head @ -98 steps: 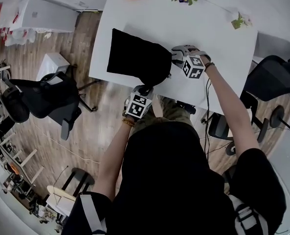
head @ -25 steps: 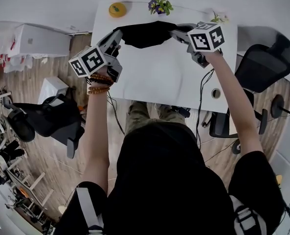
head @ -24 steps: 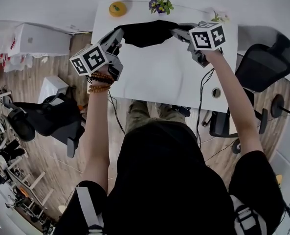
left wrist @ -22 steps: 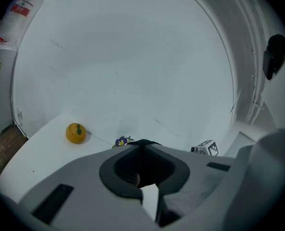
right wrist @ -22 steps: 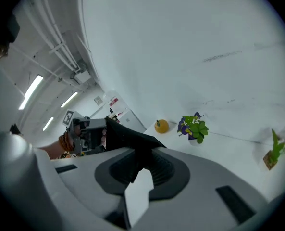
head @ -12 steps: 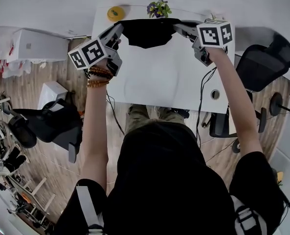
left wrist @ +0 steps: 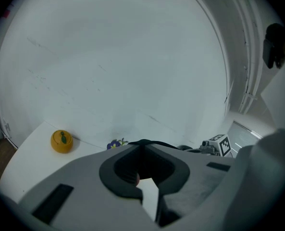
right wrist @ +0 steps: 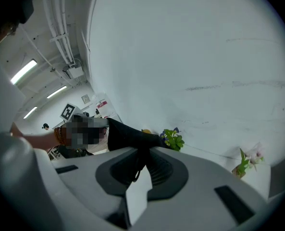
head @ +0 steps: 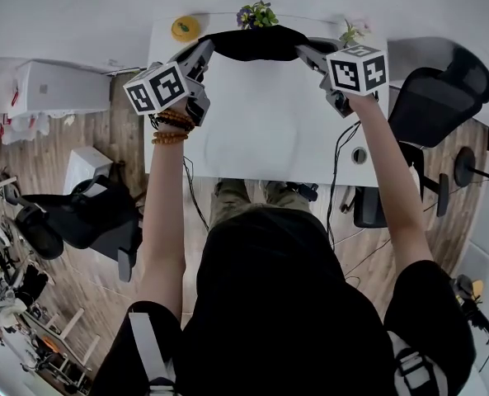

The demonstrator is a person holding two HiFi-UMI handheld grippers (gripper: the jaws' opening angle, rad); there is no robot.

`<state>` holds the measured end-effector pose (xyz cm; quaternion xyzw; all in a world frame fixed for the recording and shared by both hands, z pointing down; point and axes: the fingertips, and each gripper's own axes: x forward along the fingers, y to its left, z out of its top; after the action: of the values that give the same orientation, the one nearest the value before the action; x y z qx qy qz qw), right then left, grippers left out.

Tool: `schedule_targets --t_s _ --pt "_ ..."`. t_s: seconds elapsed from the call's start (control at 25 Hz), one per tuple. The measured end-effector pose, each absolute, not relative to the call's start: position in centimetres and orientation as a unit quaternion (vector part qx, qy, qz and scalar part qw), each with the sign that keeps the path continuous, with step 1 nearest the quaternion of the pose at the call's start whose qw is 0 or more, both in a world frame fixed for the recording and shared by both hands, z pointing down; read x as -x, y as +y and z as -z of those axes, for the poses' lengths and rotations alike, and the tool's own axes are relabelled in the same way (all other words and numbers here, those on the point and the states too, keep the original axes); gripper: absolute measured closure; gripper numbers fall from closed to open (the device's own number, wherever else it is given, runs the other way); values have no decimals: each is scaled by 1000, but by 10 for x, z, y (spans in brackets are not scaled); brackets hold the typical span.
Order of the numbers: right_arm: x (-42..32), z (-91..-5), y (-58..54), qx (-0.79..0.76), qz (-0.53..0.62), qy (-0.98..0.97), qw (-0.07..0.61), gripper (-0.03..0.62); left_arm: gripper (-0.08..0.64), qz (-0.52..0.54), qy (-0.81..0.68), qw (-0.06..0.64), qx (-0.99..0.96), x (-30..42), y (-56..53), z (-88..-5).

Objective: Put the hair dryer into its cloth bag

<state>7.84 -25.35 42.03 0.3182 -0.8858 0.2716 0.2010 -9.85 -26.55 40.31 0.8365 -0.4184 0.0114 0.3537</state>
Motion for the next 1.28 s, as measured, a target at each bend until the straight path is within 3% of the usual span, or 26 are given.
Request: schedule_targets --t_s 0.6,0.8,1.08,1.28 --pt "-94 -530 -84 -273 -335 -869 242 540 528 -82 -400 403 -819 86 -85 -513" --pt "-102 -586 -44 -296 -323 -850 291 540 528 -131 -382 421 -812 80 -43 -552" --pt "-106 -646 -3 -307 -322 -839 312 538 528 -242 -360 346 -832 78 10 -618" --pt "-111 -662 16 -325 -287 -827 359 496 526 -285 -360 351 -816 85 31 -656"
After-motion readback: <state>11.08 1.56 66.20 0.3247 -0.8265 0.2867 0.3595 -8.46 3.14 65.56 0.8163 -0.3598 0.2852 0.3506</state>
